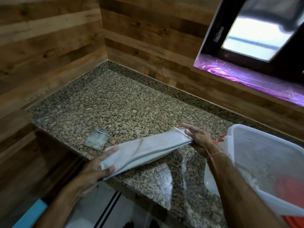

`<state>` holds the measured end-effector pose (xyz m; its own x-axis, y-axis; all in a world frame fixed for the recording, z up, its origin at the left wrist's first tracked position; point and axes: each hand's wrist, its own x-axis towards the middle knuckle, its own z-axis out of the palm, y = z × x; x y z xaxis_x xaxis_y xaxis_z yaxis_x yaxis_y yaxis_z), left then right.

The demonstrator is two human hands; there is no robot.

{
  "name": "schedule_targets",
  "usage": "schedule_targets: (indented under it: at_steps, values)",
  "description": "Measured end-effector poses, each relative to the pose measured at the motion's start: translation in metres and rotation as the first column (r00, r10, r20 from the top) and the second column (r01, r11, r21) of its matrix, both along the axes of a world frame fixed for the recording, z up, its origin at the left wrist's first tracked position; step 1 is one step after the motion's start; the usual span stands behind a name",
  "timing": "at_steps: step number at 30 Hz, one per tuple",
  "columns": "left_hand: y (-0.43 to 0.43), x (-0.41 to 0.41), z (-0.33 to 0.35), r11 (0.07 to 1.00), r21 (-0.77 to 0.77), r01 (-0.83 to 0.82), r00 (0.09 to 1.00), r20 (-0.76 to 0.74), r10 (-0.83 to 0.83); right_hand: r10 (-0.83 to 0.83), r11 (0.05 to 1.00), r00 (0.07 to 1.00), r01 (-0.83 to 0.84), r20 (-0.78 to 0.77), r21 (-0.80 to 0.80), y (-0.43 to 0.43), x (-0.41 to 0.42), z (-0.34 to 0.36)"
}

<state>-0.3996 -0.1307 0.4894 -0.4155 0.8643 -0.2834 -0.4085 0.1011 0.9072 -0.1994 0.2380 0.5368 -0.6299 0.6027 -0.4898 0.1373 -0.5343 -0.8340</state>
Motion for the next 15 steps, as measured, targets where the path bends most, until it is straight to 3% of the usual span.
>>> schedule_targets:
  at_steps: [3, 5, 8, 11, 15]
  values:
    - [0.004, 0.006, -0.001, 0.986, 0.017, -0.169, 0.982, 0.090, 0.167, -0.180, 0.984, 0.979, 0.177, -0.093, -0.038, -0.010, -0.009, -0.016]
    - [0.003, 0.008, -0.002, 0.979, -0.037, -0.200, 0.971, 0.123, 0.203, -0.171, 0.985, 0.984, 0.169, -0.050, -0.047, -0.009, -0.011, -0.024]
    - [-0.002, 0.001, 0.003, 0.978, -0.180, -0.106, 0.980, 0.150, 0.134, 0.102, 0.988, 0.953, -0.132, 0.286, 0.086, 0.008, -0.010, -0.009]
    - [0.003, -0.014, 0.011, 0.958, -0.278, -0.074, 0.978, 0.165, 0.124, 0.331, 0.908, 0.781, -0.416, 0.530, 0.045, 0.030, -0.017, 0.017]
    - [0.023, -0.029, 0.014, 0.923, -0.385, -0.011, 0.963, 0.245, 0.114, 0.423, 0.827, 0.588, -0.562, 0.689, -0.028, 0.042, -0.047, 0.021]
